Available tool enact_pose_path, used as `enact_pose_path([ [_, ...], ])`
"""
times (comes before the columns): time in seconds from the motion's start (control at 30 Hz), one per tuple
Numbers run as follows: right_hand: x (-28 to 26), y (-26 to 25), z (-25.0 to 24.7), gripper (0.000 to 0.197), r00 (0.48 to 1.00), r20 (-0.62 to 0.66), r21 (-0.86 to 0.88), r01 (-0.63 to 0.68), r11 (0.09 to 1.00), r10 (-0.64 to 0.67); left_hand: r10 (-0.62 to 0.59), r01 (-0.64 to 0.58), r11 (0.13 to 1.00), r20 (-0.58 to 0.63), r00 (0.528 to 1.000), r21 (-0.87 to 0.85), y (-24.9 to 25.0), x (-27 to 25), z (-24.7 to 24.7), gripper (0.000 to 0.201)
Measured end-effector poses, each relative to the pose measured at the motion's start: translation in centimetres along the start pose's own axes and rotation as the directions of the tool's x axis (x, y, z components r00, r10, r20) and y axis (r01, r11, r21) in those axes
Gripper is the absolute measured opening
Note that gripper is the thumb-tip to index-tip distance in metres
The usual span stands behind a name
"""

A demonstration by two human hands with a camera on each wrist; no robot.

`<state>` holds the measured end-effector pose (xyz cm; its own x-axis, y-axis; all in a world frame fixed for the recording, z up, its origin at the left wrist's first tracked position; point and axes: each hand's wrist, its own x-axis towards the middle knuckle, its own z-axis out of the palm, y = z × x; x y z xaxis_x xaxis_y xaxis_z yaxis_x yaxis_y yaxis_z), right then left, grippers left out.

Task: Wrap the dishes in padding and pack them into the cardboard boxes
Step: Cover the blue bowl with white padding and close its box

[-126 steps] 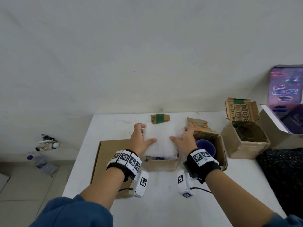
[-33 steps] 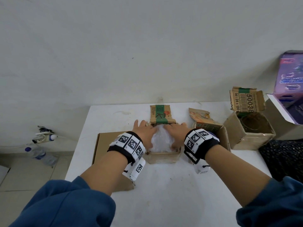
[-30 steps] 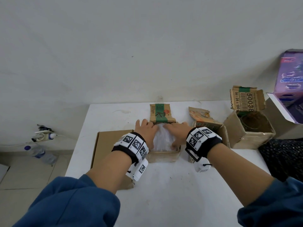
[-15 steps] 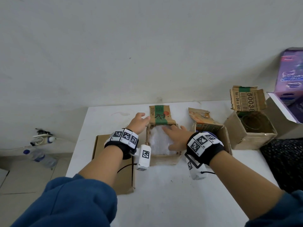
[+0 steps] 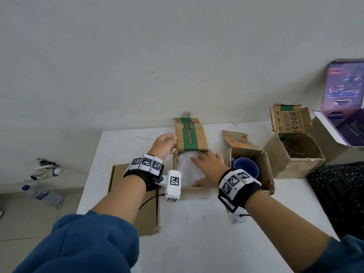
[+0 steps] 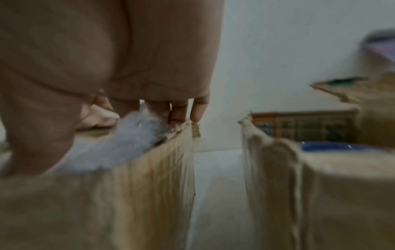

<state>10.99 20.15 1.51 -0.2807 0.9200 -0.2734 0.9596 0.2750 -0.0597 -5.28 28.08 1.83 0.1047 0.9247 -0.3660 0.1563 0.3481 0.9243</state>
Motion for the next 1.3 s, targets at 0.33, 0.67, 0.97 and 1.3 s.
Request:
enact_pose_path([
  [0.33,-2.5,1.7,0.8,0.033,0.971,-0.239,0.490,0.121,0.863,-0.001,0.234,-0.212,0.969,-0.215,0.948,0.124,-1.1,-1.9,0.1,0.025],
  [0.67,-6.5,0.8,-1.3,0.039,0.892,-0.094,0.990,0.129,-0.050,0.442,0.475,-0.437,0.797,0.014,0.880,0.418,-3.5,-5.8,-1.5,0.026],
  [0.97,-6.4,0.1,3.1,0.035,0.898,-0.152,0.852,-0.093,0.515,0.414,0.456,-0.501,0.719,0.217,0.863,0.482,-6.2,-8.1,-1.5,0.039],
  [1.3,-7.0,-1.6,3.7,0.053,0.913,-0.068,0.800,-0.191,0.569,0.402,0.556,-0.412,0.570,0.036,0.830,0.711,-9.0,-9.7,-0.9,0.045],
])
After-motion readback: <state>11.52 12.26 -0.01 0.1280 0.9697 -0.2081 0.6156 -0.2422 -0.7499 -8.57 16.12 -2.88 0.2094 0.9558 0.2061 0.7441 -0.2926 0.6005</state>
